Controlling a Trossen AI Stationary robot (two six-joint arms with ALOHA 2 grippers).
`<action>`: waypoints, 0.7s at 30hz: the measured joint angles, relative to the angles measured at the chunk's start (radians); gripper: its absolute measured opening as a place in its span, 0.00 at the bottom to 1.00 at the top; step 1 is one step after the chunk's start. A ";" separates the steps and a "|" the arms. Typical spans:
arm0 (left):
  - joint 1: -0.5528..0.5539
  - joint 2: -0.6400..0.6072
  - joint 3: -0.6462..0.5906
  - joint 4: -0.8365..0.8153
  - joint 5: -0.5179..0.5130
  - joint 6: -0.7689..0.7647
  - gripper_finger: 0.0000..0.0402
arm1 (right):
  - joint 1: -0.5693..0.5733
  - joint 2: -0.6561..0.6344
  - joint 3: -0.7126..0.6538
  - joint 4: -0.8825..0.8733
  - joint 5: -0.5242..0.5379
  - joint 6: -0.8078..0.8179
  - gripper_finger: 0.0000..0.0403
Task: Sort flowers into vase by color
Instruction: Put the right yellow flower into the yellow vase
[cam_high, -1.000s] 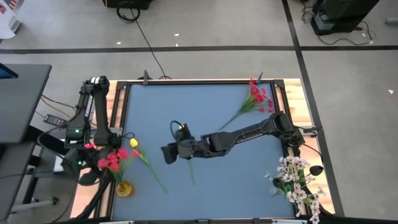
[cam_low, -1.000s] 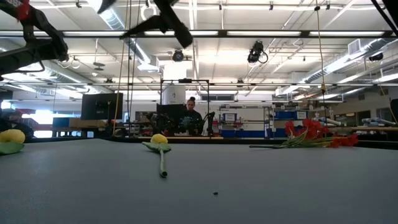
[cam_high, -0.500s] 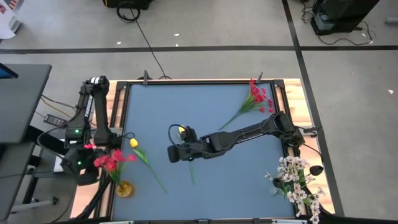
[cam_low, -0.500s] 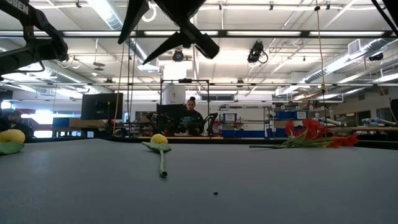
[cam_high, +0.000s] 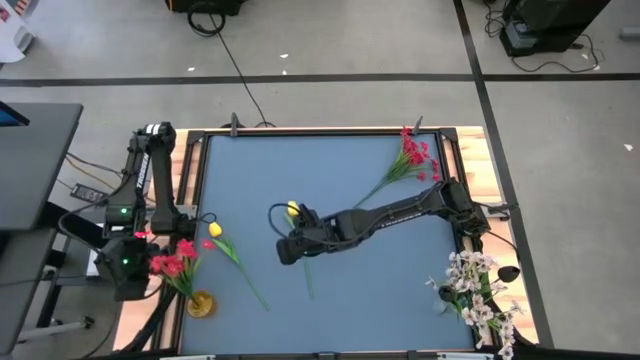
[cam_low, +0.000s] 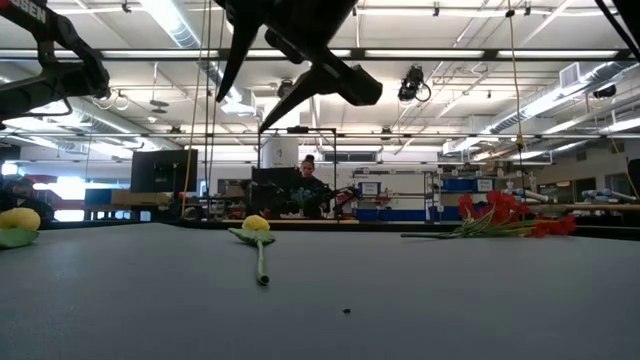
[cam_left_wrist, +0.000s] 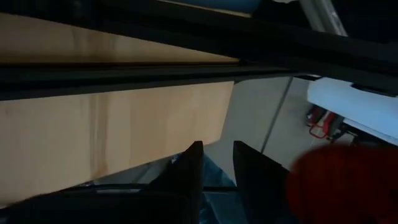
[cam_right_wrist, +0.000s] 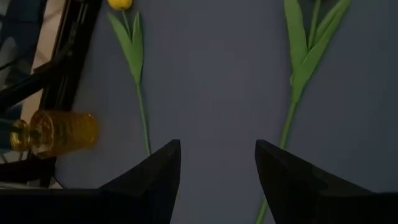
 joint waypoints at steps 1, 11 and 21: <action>-0.002 0.000 0.000 0.001 -0.001 0.005 0.22 | 0.000 0.000 0.000 -0.002 0.000 -0.004 0.53; -0.009 0.000 -0.001 0.099 -0.001 -0.081 0.38 | 0.021 0.000 0.000 -0.007 0.001 -0.071 0.53; -0.020 -0.003 0.000 0.211 0.423 -0.363 0.44 | 0.039 0.000 0.000 -0.033 -0.007 -0.135 0.53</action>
